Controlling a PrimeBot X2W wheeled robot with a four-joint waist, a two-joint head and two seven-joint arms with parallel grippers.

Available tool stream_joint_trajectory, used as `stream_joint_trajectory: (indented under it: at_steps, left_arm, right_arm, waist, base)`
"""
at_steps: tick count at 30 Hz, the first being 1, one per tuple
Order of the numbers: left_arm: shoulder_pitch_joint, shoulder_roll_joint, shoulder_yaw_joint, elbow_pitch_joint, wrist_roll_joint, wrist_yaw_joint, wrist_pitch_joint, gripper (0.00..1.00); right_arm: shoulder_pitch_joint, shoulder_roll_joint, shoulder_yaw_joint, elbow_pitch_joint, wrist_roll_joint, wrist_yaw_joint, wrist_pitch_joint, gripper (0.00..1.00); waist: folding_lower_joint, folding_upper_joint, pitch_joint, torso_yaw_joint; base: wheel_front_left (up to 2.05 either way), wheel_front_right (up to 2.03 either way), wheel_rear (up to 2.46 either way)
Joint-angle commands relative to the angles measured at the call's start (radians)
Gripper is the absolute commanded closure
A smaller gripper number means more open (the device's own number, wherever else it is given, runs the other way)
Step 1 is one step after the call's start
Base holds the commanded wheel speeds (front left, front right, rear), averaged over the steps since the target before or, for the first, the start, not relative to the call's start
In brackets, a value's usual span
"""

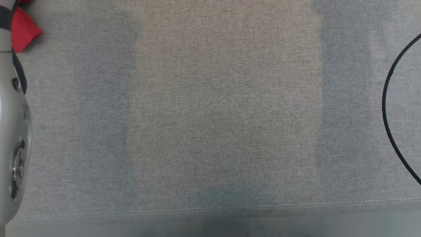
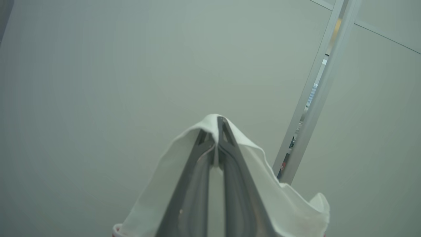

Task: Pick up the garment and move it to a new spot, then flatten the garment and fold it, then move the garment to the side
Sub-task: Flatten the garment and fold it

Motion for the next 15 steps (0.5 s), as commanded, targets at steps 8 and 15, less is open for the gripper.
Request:
stream_joint_trajectory:
  at_steps: [8, 15]
  left_arm:
    - [0.072, -0.030, -0.026, 0.131, -0.002, -0.113, 0.065, 1.00]
    - [0.126, -0.026, -0.114, 0.270, 0.031, -0.197, 0.255, 1.00]
  right_arm:
    - [0.082, -0.030, 0.063, 0.062, 0.029, 0.000, 0.070, 1.00]
    - [0.203, -0.092, 0.095, 0.104, -0.009, 0.000, 0.291, 1.00]
  waist:
    - [-0.0002, 0.0000, -0.023, 0.021]
    - [-0.0002, 0.0000, -0.092, 0.031]
  base:
    - [0.00, 0.00, 0.00]
    - [0.00, 0.00, 0.00]
